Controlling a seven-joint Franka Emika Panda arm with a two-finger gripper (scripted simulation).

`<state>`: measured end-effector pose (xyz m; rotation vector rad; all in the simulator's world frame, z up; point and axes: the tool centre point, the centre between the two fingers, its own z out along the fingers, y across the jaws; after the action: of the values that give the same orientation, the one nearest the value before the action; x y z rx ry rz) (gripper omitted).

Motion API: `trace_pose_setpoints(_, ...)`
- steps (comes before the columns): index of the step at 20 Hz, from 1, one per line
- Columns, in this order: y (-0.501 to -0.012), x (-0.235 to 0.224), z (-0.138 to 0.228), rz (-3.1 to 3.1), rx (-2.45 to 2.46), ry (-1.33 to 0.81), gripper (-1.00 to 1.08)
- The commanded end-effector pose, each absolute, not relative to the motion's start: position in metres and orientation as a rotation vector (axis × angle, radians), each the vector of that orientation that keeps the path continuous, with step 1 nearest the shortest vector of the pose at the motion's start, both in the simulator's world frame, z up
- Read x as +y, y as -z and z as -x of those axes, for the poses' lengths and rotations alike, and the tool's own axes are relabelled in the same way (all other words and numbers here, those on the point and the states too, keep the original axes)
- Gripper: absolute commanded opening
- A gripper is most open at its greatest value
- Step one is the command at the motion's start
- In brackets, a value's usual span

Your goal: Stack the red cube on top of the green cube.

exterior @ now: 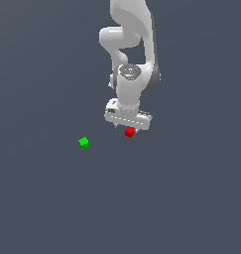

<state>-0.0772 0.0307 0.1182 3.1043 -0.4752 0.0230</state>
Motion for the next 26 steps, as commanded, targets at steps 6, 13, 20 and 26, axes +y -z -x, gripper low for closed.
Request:
trace_pose_setpoints(6,-0.09,0.043,0.11,-3.058,-0.715,-0.01,1.0)
trace_pose_setpoints(13,-0.074,0.052,0.126,-3.027,-0.837,-0.002,1.0)
trace_pose_setpoints(20,-0.071,0.054,0.129,-3.02,-0.863,0.0,1.0)
trace_pose_setpoints(26,-0.061,0.054,0.129,-3.019,-0.864,0.0,1.0)
